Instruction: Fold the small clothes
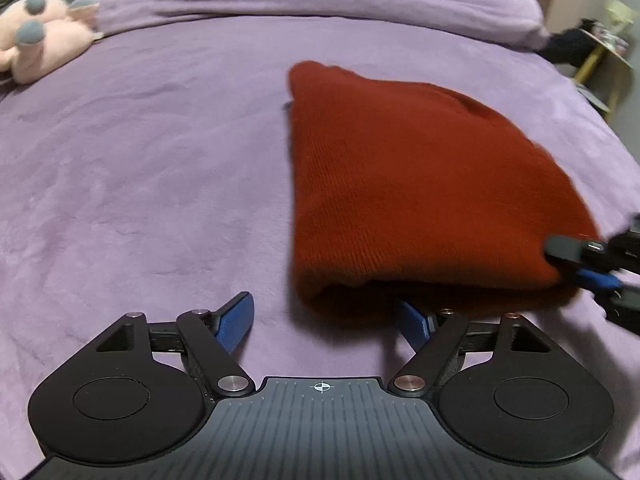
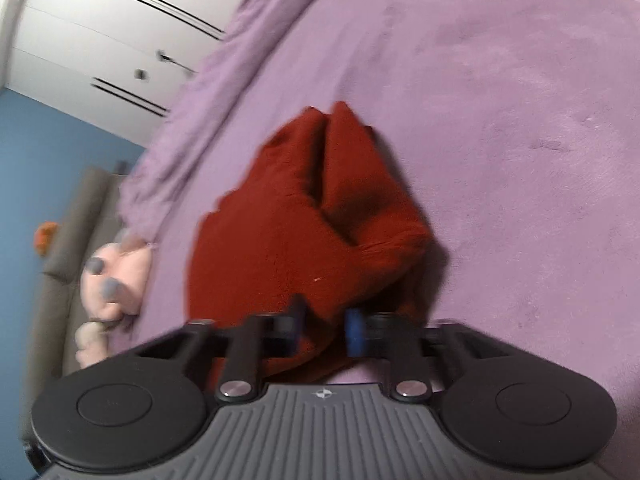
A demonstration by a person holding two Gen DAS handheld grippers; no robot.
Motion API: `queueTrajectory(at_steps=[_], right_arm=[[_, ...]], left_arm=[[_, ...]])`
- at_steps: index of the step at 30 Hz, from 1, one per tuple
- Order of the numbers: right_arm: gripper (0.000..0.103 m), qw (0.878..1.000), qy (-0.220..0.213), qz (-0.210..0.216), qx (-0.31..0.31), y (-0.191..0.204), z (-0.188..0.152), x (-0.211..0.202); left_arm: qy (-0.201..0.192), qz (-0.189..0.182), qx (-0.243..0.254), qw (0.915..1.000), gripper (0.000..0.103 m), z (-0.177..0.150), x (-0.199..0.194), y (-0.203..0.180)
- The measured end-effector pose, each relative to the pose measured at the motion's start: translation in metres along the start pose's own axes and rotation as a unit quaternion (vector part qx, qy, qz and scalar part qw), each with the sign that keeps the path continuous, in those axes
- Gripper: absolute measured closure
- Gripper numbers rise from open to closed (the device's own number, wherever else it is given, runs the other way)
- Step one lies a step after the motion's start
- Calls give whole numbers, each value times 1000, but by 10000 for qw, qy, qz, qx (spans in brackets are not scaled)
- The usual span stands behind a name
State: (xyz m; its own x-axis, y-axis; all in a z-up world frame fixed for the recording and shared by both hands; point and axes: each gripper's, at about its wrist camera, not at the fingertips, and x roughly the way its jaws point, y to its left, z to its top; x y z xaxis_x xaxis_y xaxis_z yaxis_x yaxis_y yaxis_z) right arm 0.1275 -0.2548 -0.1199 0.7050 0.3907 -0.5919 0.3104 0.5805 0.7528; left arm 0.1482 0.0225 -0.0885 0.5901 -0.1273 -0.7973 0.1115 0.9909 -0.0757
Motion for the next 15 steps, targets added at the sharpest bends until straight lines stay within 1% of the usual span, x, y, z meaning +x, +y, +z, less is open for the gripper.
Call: queueTrajectory(at_steps=[1,2,3,4,5,6,7,8,9,10,11,12,13,14,15], right_arm=[[94,9988,111,350,326,-4,0,-1],[95,9930,212,873,766,-12,0,-4],[95,9843,211,1335,1132,-19,-2,-7],[95,9804,158,1476,1295,-25,-3,-10],[95,9843,108,1270,1219,-27,-2,-12],[95,9920,97,844,934,-26,-2,-12],[95,9971,152,371,647,-26,-2,-10],[95,9989,217,66,415,-27,-3,-8],[95,9994,228,37,263,-27,-4,-10],[93,9997,217,-16,149,-25,-5,-14],[87,9997,217,-98,-9,-23,-4,-19],[83,9994,167,-207,-237,-17,-4,-25],[83,9984,62,-307,-476,-10,-4,-34],[81,9963,-82,-371,-775,-1,-4,-41],[77,9940,-208,-415,-995,7,-5,-49]], left_arm=[[-60,15,-108,9999,20,1,-2,4],[-104,114,-221,9996,20,3,-4,8],[-124,301,-293,9990,20,4,-6,13],[-114,421,-337,9985,16,6,-6,19],[-48,425,-427,9982,16,7,-7,27],[53,409,-578,9975,16,6,-8,33],[188,339,-752,9964,16,6,-9,42],[309,265,-890,9952,17,5,-12,49],[367,318,-980,9940,22,4,-16,55],[371,458,-1035,9929,23,4,-22,61],[317,567,-1053,9923,23,4,-30,69],[229,583,-1086,9921,23,4,-37,74],[132,562,-1128,9919,23,6,-43,77],[19,495,-1167,9919,23,10,-48,79],[-73,381,-1184,9922,22,14,-52,78]])
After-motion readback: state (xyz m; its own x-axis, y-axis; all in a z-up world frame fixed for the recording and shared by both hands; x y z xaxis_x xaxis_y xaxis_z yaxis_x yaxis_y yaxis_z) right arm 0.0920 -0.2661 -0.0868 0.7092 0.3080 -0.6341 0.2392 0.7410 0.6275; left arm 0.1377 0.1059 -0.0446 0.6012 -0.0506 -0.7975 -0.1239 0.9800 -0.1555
